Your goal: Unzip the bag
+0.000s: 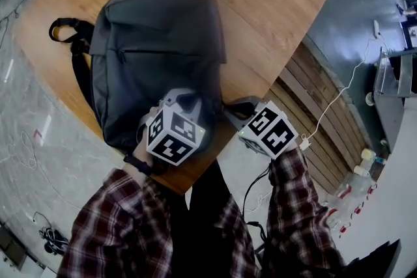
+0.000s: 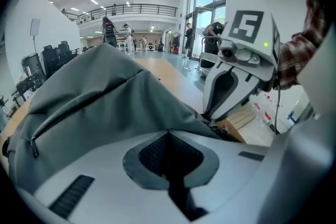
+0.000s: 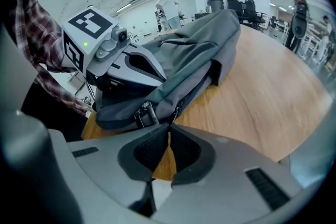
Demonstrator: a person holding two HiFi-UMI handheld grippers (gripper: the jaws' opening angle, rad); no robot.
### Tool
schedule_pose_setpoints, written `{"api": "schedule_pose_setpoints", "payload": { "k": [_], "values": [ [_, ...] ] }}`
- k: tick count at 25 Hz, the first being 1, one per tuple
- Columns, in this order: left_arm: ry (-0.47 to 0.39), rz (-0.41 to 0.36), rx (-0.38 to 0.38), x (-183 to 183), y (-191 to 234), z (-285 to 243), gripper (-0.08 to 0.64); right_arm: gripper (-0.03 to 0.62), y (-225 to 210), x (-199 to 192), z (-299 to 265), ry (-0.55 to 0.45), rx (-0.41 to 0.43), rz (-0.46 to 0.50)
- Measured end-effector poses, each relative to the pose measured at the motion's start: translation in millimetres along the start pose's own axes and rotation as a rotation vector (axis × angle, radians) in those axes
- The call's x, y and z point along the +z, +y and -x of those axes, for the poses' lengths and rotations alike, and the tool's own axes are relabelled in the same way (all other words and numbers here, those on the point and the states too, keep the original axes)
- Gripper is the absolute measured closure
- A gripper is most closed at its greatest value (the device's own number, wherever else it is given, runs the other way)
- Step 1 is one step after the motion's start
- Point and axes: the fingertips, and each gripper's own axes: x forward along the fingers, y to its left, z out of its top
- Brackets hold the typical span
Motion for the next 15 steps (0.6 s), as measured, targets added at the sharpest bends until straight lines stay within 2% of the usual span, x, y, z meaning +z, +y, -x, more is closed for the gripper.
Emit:
{"api": "schedule_pose_setpoints", "payload": {
  "k": [3,5,8,10,15],
  "values": [
    [-0.009,0.019,0.009,2,1,-2,0.551,0.572,3,-9,-3,-0.039,-0.014,-0.103],
    [-0.012,0.009,0.013,1,0,-2,0.551,0.572,2,-12,-3,-0.071,-0.066,-0.130],
    [-0.013,-0.004,0.016,1,0,0,0.551,0.571,-5,-12,-7,-0.060,-0.221,-0.030],
    [-0.014,-0.009,0.020,2,0,2,0.551,0.572,-8,-11,-8,-0.038,-0.285,0.025],
    [-0.015,-0.015,0.026,3,-1,1,0.551,0.549,-9,-4,-6,-0.055,-0.318,0.083]
  ]
}}
